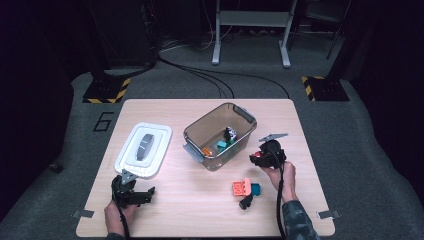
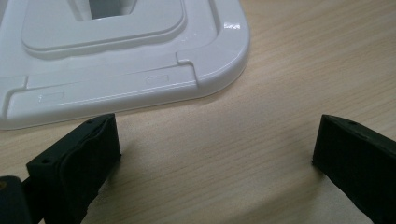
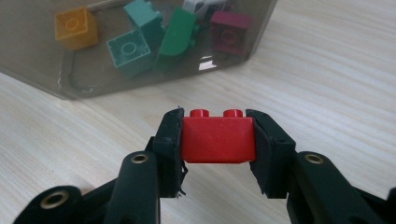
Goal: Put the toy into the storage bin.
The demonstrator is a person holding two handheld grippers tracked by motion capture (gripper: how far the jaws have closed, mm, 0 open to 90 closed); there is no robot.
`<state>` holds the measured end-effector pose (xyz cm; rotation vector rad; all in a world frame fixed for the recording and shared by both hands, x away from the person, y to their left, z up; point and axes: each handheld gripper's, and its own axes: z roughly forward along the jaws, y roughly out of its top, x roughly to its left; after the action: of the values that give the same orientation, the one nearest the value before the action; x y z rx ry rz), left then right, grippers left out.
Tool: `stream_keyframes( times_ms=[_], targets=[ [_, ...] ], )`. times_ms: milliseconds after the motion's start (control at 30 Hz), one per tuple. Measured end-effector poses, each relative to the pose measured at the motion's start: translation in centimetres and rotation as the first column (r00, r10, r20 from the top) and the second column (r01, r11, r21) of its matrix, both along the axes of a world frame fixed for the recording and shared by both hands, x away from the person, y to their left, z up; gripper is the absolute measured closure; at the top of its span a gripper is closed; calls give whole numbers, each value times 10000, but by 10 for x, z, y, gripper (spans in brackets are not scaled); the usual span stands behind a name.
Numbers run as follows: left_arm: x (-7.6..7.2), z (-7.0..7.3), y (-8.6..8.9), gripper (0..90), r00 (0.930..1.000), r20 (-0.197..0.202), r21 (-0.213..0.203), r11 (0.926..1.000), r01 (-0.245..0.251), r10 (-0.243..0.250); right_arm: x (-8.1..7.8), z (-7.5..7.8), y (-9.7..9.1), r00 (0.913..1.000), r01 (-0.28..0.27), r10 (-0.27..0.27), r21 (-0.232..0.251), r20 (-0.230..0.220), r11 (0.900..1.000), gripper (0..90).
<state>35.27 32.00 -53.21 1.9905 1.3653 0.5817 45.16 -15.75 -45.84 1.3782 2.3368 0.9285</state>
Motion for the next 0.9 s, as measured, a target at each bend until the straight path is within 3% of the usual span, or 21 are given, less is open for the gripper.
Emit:
stream_keyframes(
  times_ms=[900],
  targets=[
    [0, 0, 0, 5, 10000, 0, 3, 10000, 3, -3, 18, 49, -23, 9958, 585, -594, 141, 691, 9982, 588]
  ],
)
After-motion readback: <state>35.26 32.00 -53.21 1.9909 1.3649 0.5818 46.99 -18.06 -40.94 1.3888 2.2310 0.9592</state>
